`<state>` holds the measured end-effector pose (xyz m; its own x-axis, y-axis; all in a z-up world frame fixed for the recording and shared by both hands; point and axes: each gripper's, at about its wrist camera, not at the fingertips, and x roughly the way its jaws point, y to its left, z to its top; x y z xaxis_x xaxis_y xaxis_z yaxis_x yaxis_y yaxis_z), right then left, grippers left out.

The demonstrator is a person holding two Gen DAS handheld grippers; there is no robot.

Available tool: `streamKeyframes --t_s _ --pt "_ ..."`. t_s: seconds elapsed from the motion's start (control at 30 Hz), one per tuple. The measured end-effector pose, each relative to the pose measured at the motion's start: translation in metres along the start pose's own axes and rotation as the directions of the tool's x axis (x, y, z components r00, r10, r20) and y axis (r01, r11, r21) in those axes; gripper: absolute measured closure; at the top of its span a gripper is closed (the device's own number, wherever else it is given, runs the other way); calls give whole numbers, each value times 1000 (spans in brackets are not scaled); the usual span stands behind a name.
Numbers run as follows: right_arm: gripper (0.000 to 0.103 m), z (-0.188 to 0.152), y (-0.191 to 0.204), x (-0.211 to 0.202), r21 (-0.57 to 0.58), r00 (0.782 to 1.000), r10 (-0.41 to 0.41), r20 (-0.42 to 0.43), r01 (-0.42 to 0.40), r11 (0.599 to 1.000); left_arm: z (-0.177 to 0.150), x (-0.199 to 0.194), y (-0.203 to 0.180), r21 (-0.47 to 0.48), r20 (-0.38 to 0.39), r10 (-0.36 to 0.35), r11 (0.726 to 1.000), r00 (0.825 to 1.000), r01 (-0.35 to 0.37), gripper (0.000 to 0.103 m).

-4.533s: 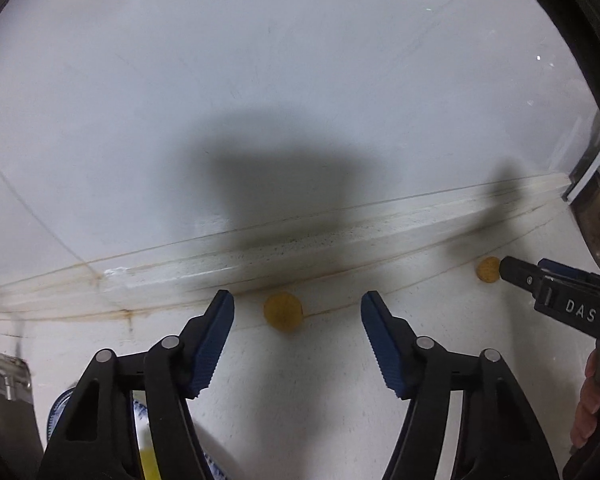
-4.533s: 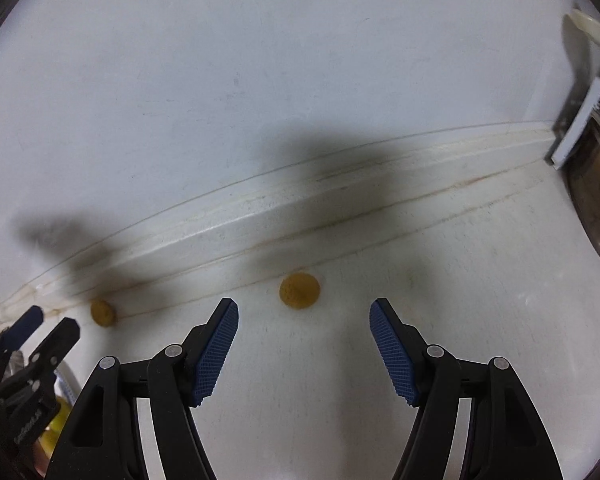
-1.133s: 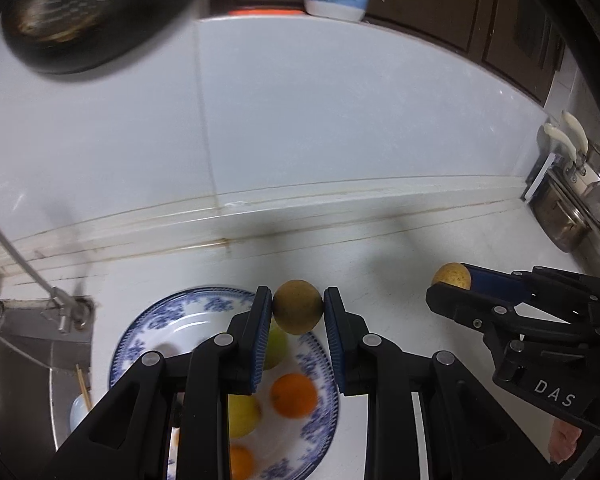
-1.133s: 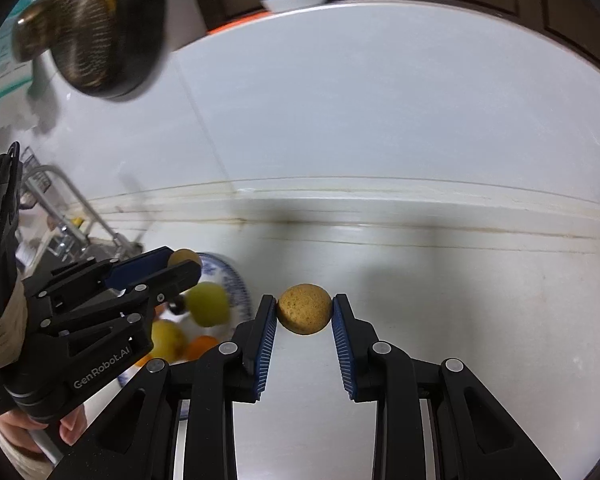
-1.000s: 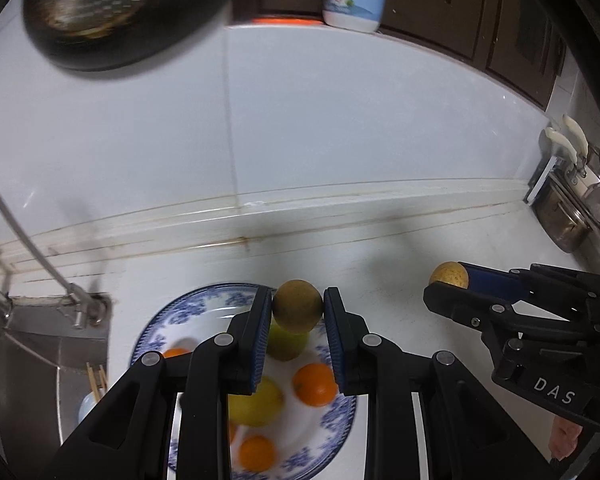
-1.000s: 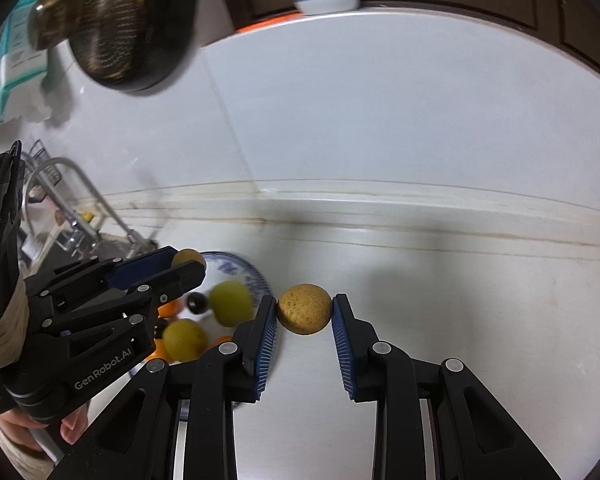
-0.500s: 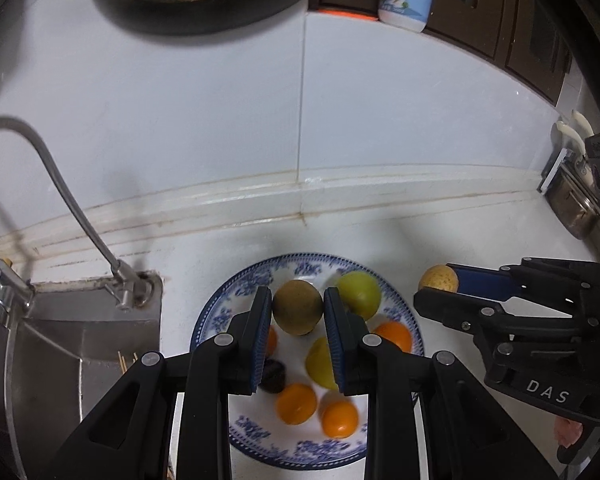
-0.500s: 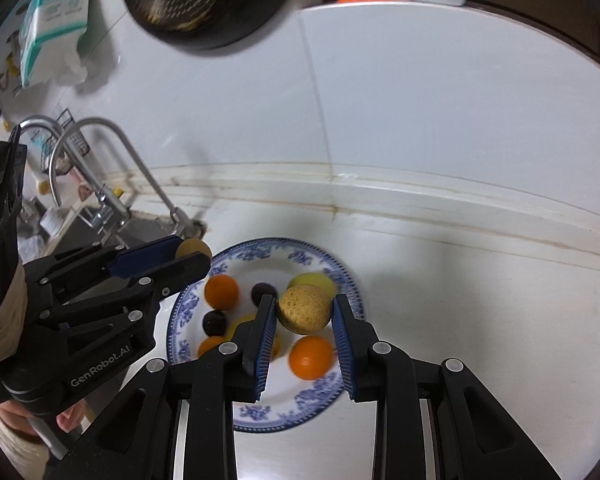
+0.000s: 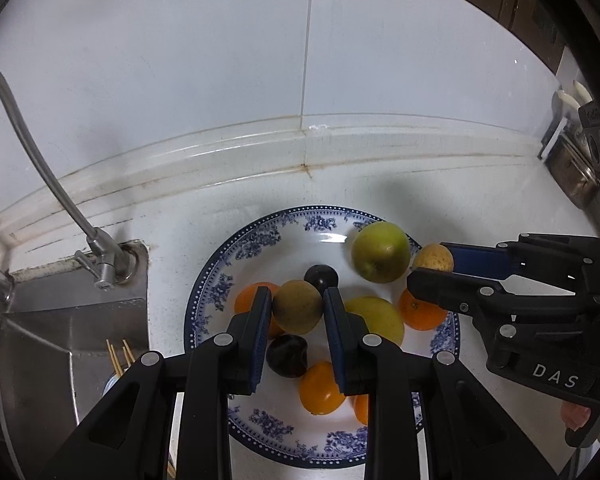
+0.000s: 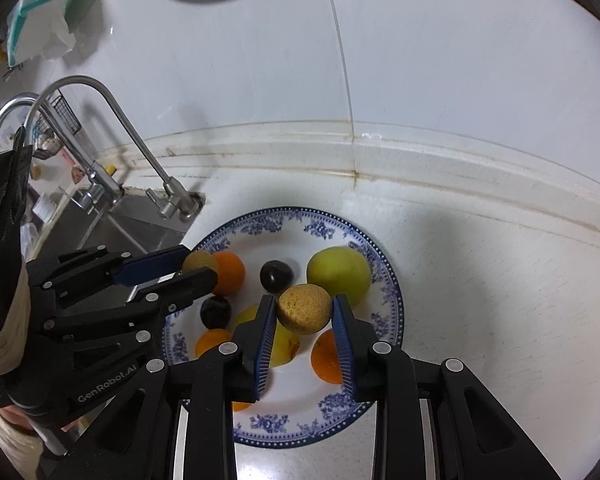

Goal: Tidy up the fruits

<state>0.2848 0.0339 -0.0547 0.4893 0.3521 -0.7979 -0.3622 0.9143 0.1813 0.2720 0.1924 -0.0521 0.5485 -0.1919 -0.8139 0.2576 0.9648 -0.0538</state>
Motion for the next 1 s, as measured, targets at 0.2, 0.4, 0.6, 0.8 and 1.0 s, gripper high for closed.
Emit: streamKeyframes --t_s 0.2,0.4,0.6,0.8,1.0 --pt "61 -1 4 3 -5 1000 -6 15 6 1000 0 -1 2 19 0 -21 1000 1000 21 70" --pt "61 -8 4 -11 18 997 -58 59 57 998 -9 -22 -1 24 45 -5 1000 999 4 64" --pt "51 -31 12 -45 25 978 -149 144 147 989 -29 -57 -21 49 135 60 997 989 -67 48" --pt "39 -63 16 -85 53 950 -214 226 208 977 -55 -88 -47 26 212 110 993 971 -118 33" --pt "32 -102 13 -124 63 929 -257 268 249 966 -89 -122 -76 -25 283 169 985 944 -169 16"
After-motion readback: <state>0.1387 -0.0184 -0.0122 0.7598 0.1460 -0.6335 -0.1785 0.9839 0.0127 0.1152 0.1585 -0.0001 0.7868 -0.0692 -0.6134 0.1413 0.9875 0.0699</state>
